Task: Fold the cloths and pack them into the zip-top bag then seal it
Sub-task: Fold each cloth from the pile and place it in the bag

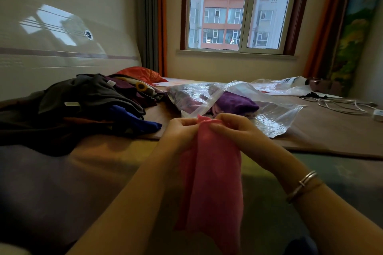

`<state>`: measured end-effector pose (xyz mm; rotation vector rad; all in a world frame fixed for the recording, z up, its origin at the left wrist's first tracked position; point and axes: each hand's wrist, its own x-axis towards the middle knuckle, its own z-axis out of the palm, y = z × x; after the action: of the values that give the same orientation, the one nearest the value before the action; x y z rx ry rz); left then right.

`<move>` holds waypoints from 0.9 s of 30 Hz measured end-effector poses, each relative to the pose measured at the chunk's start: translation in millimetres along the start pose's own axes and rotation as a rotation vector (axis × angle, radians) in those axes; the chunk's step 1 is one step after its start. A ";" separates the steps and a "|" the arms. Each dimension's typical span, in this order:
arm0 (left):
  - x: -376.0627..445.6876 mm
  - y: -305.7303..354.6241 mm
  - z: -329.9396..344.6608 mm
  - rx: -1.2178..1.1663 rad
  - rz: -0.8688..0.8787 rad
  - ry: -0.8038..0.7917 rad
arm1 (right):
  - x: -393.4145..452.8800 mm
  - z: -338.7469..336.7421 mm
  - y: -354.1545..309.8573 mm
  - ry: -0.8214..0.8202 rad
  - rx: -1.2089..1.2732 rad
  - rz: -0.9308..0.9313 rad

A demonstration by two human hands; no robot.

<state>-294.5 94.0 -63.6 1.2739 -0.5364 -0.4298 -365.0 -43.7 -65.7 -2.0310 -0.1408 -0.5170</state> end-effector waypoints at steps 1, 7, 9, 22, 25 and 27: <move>1.1 0.8 0.0 0.040 -0.011 -0.013 | 0.3 -0.5 0.8 0.028 0.004 -0.018; 4.5 2.0 1.3 0.024 -0.067 -0.142 | 5.1 0.4 6.3 0.237 -0.118 -0.038; 3.6 2.8 2.2 -0.028 -0.066 -0.180 | 6.7 2.1 8.3 0.280 -0.109 -0.057; 6.7 -3.8 -2.4 0.273 0.155 -0.189 | 10.8 -0.9 14.6 0.363 -0.192 -0.117; 5.6 -1.0 -3.7 0.338 0.217 -0.129 | 6.5 -6.6 10.2 0.242 -0.216 -0.119; 6.1 0.8 -4.9 0.359 0.221 -0.096 | 3.5 -8.8 8.5 0.226 -0.217 -0.124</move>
<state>-286.7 94.4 -63.0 1.5211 -0.8544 -0.2147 -361.8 -55.9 -67.5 -2.1648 -0.0767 -0.8676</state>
